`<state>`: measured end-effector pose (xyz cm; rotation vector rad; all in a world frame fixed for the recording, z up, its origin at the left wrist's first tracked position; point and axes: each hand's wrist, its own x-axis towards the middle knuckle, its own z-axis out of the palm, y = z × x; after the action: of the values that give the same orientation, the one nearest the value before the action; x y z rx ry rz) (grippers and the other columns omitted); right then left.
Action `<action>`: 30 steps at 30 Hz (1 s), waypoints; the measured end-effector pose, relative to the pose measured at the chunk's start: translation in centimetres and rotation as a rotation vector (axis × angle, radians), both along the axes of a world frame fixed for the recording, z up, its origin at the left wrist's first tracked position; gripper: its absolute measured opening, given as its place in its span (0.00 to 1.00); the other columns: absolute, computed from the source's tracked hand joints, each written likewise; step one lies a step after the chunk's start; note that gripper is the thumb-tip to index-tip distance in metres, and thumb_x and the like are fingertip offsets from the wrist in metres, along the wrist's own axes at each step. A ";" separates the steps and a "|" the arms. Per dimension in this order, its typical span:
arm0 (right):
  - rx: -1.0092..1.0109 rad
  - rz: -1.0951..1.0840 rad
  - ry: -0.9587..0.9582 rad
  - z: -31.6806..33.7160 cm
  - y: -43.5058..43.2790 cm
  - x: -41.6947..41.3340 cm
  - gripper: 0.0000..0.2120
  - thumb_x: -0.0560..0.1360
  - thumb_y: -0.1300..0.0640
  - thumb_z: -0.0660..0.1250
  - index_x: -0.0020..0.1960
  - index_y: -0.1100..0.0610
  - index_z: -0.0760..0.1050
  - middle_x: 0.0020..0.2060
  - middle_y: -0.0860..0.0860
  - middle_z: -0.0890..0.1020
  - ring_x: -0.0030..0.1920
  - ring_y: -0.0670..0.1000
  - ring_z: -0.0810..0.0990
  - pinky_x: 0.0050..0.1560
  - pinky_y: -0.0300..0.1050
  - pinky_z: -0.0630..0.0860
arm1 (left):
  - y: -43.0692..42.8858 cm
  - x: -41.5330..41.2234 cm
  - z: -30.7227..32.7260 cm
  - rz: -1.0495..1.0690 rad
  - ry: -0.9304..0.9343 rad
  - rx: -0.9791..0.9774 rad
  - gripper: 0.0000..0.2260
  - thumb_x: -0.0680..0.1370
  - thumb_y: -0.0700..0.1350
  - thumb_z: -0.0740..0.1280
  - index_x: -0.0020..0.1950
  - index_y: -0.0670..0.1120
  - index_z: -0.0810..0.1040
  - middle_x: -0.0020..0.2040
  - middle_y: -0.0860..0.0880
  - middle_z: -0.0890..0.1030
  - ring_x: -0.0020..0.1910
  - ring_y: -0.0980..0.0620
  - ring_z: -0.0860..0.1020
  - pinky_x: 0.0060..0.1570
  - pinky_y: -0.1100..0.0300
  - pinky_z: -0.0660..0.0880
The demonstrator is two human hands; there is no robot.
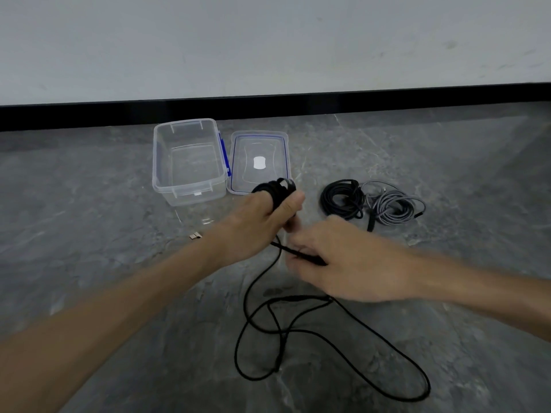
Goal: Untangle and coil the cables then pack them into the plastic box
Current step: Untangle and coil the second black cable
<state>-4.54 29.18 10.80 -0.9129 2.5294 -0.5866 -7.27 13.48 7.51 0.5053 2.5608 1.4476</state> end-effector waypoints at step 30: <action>-0.263 -0.269 0.025 1.2 3.4 -4.3 0.03 0.74 0.59 0.70 0.44 0.58 0.78 0.28 0.48 0.83 0.30 0.43 0.81 0.34 0.34 0.77 | -0.4 1.5 0.3 -0.226 -0.583 0.214 0.22 0.80 0.60 0.53 0.43 0.43 0.72 0.28 0.51 0.67 0.30 0.53 0.70 0.36 0.68 0.71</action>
<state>-8.85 32.61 11.97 -0.6678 2.6600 -1.0150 -5.80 13.10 7.79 0.3215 1.8533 1.5162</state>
